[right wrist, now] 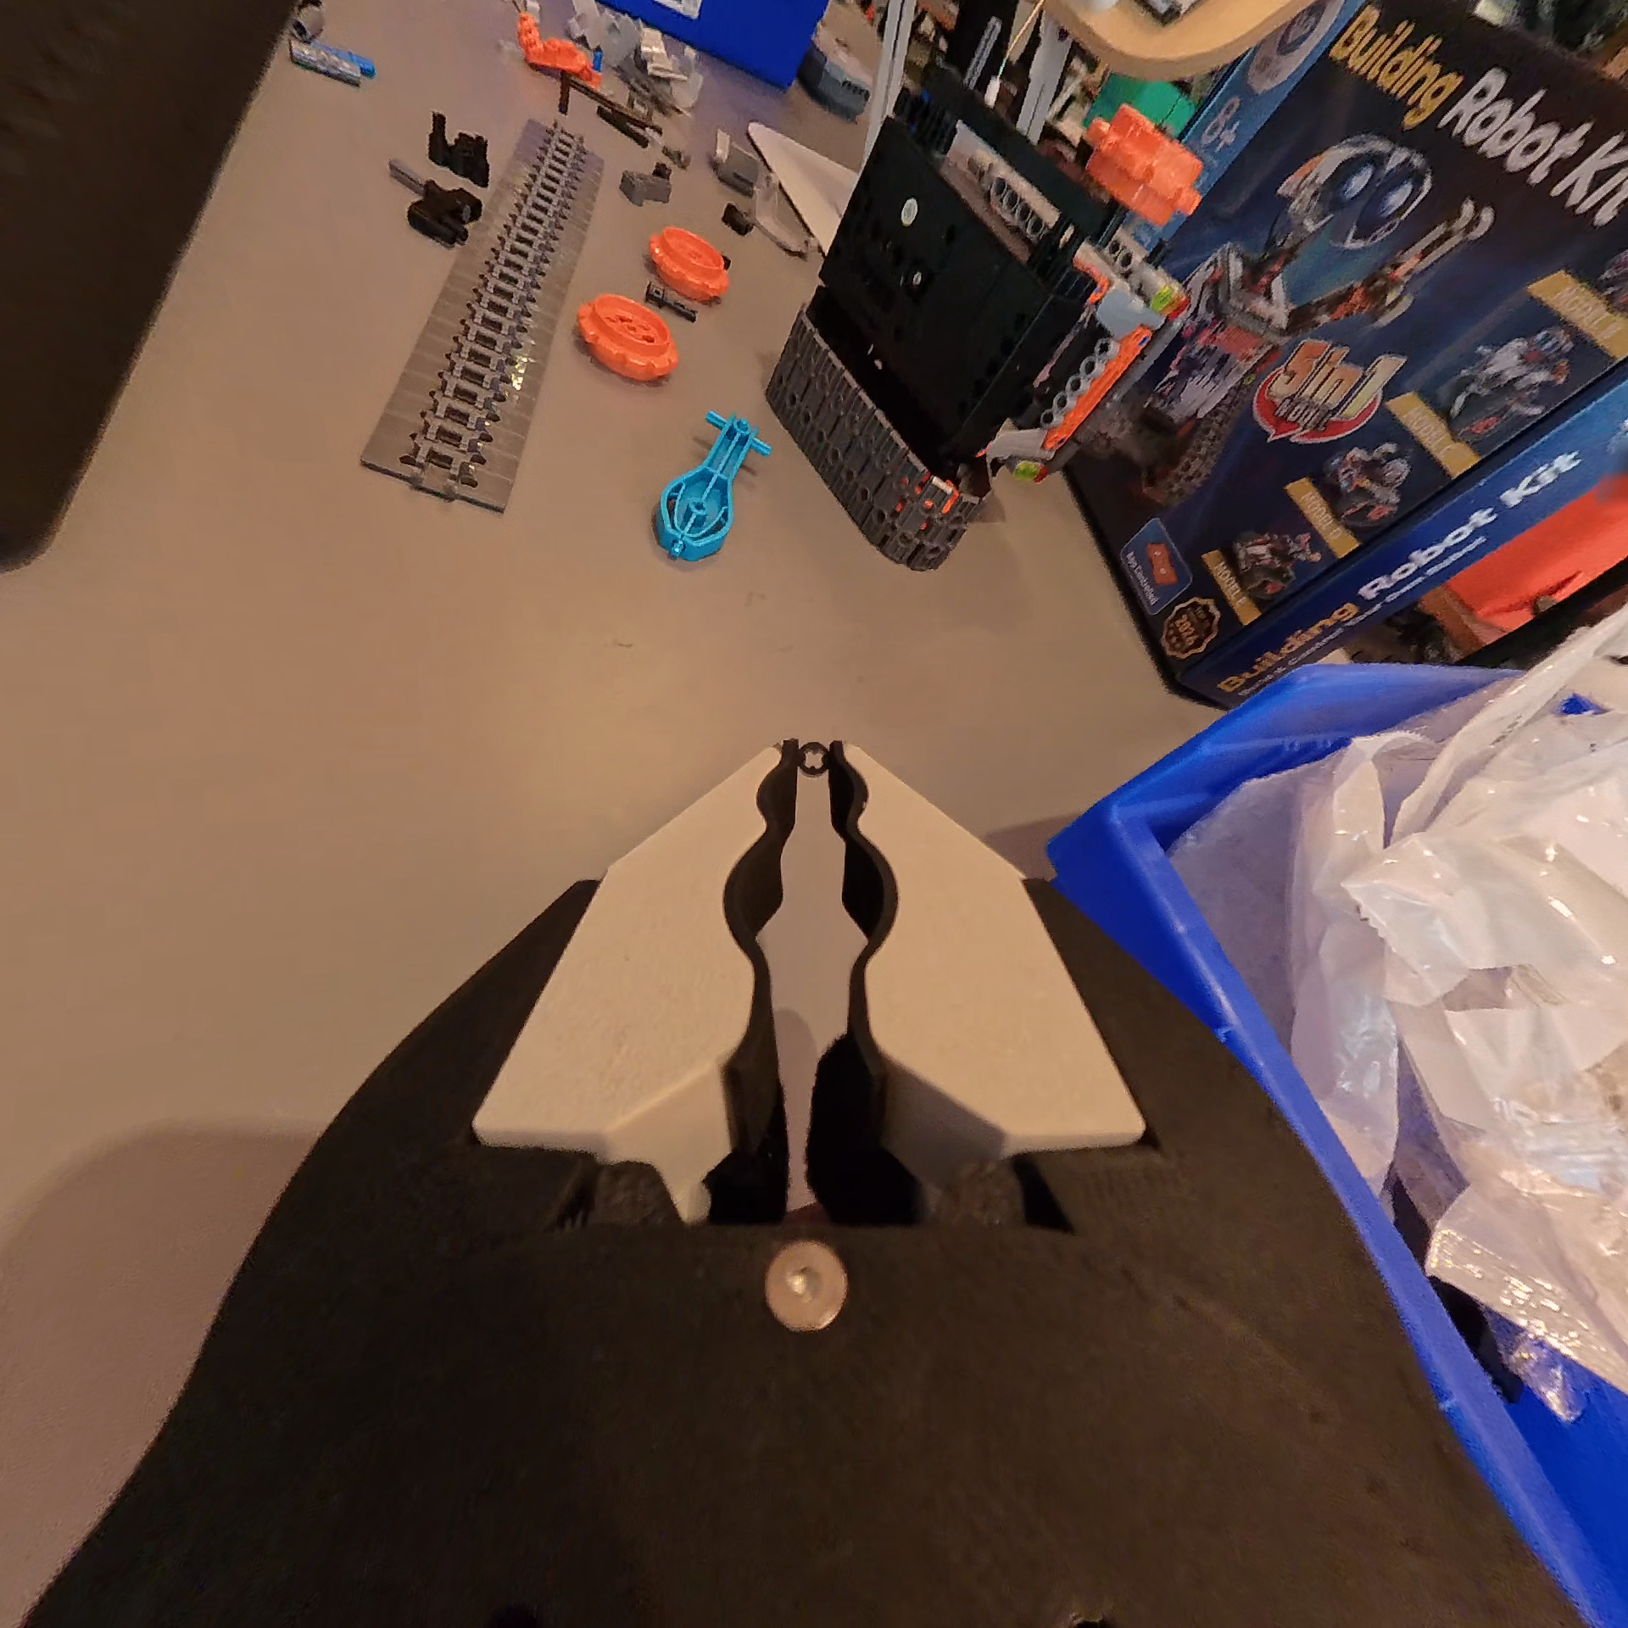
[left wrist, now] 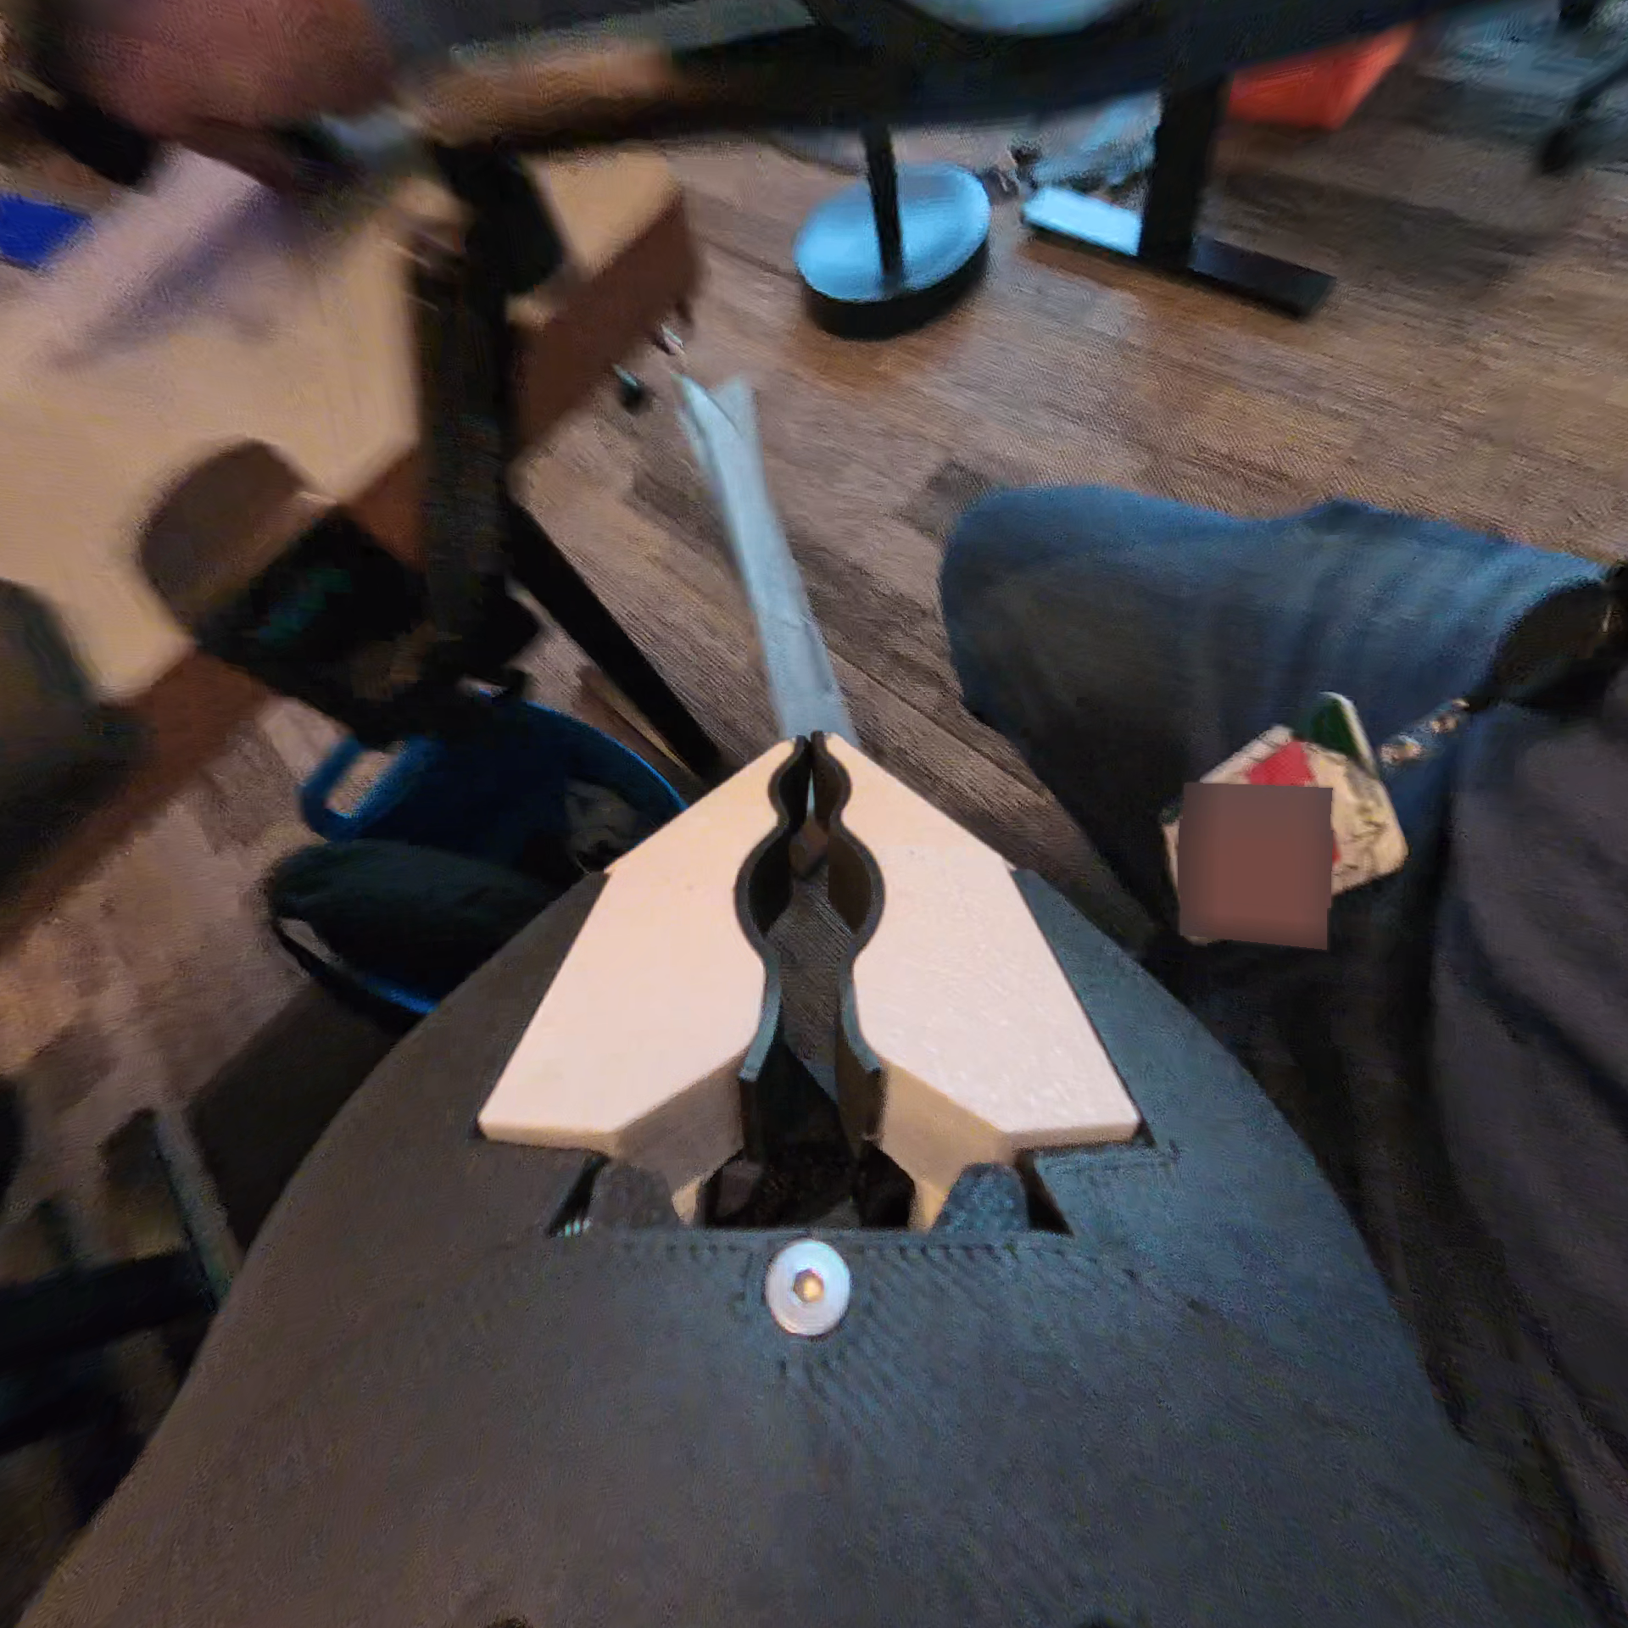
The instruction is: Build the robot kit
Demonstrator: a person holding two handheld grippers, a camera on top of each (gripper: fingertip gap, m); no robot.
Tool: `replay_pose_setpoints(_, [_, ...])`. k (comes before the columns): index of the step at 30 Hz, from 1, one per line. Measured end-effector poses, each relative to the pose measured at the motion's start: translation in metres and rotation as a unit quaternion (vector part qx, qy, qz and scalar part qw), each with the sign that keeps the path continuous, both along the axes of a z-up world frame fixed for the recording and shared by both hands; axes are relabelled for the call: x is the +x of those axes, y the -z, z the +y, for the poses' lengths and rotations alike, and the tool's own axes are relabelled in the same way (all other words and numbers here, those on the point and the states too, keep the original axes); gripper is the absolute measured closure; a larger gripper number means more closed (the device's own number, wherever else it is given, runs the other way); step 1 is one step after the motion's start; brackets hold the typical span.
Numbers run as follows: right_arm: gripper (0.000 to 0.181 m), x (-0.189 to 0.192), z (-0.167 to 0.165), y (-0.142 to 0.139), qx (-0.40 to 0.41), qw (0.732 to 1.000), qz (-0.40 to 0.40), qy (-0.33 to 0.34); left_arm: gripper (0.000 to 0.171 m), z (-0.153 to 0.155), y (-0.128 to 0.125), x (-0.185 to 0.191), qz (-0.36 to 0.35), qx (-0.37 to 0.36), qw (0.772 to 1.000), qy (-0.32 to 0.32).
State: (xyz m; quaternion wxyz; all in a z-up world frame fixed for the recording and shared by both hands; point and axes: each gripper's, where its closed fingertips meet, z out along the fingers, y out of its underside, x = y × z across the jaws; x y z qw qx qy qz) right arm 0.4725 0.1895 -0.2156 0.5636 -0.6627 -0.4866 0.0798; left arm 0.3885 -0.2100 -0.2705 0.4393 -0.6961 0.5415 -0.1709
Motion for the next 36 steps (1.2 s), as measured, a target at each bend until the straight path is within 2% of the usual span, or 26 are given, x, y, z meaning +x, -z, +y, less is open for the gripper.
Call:
replay_pose_setpoints(2, [0.177,0.000,0.001,0.004,-0.016,1.000,-0.007,0.002,0.171,0.032,-0.043,-0.025,-0.026,0.050,0.998,0.002])
replay_pose_setpoints(6, [0.177,-0.006,0.009,0.006,-0.064,0.998,0.010,-0.005,0.171,0.140,-0.119,-0.076,-0.064,0.174,0.981,-0.048])
replay_pose_setpoints(8, [0.177,-0.014,0.011,0.004,-0.094,0.995,0.015,-0.019,0.171,0.201,-0.142,-0.100,-0.077,0.215,0.970,-0.081])
replay_pose_setpoints(10, [0.177,-0.024,0.004,0.007,-0.119,0.992,-0.016,-0.038,0.171,0.256,-0.153,-0.119,-0.084,0.240,0.962,-0.101])
replay_pose_setpoints(14, [0.177,-0.046,-0.006,0.028,-0.185,0.978,-0.081,-0.050,0.171,0.340,-0.150,-0.144,-0.067,0.250,0.959,-0.115])
replay_pose_setpoints(17, [0.177,-0.063,-0.008,0.040,-0.216,0.968,-0.116,-0.047,0.171,0.380,-0.143,-0.152,-0.045,0.250,0.962,-0.103])
replay_pose_setpoints(21, [0.177,-0.069,0.000,0.032,-0.228,0.965,-0.126,-0.017,0.171,0.423,-0.139,-0.158,-0.004,0.246,0.967,-0.065])
replay_pose_setpoints(25, [0.177,-0.070,0.000,0.028,-0.253,0.949,-0.189,-0.002,0.160,0.467,-0.144,-0.152,-0.007,0.223,0.975,-0.018])
replay_pose_setpoints(28, [0.177,-0.082,0.005,0.021,-0.258,0.943,-0.211,0.009,0.140,0.507,-0.143,-0.149,0.004,0.205,0.979,0.003])
replay_pose_setpoints(31, [0.177,-0.097,0.019,0.027,-0.281,0.939,-0.196,0.020,0.133,0.529,-0.143,-0.138,-0.036,0.162,0.985,0.036])
replay_pose_setpoints(34, [0.177,-0.108,0.032,0.040,-0.308,0.933,-0.183,0.023,0.127,0.541,-0.135,-0.129,-0.051,0.167,0.983,0.051])
replay_pose_setpoints(36, [0.177,-0.109,0.037,0.043,-0.324,0.927,-0.188,0.027,0.128,0.535,-0.134,-0.126,-0.094,0.166,0.980,0.063])
